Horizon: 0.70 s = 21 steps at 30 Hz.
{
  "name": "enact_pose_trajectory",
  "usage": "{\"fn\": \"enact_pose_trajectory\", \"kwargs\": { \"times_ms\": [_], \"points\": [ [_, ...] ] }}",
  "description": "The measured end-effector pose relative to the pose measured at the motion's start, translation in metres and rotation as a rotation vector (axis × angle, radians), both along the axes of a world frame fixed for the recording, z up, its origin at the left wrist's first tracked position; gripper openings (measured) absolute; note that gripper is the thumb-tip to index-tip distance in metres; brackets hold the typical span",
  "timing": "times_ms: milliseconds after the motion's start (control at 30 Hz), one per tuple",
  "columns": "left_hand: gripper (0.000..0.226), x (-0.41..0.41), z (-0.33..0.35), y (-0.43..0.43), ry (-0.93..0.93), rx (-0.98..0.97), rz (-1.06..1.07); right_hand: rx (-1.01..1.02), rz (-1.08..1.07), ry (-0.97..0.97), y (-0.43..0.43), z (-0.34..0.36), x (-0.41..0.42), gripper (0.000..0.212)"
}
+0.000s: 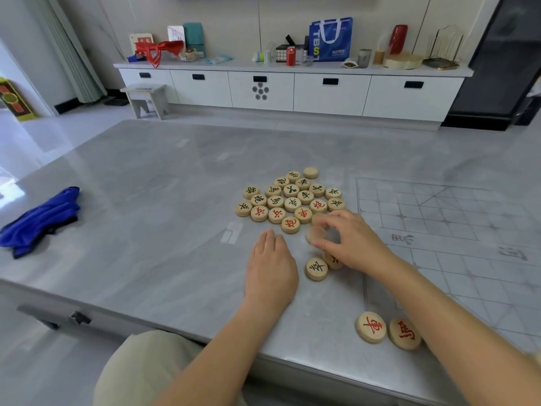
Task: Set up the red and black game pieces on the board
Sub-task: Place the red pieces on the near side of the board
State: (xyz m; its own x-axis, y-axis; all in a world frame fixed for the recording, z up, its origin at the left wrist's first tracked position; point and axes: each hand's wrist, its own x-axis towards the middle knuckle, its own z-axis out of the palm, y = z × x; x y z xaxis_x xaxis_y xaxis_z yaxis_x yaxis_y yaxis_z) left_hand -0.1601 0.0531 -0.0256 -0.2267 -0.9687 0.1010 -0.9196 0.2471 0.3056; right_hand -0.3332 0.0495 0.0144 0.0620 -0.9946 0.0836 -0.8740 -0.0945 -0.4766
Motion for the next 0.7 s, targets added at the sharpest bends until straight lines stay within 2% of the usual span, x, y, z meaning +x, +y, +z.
{"fn": "enact_pose_trajectory", "kwargs": {
  "times_ms": [600,700],
  "points": [
    [0.051,-0.001,0.0,0.0,0.013,-0.002,0.007,0.036,-0.078,0.002,0.002,-0.009,-0.027,0.05],
    [0.051,-0.001,0.002,0.001,0.014,0.011,0.012,0.031,-0.091,0.004,0.0,-0.01,-0.031,0.044]
  ]
}}
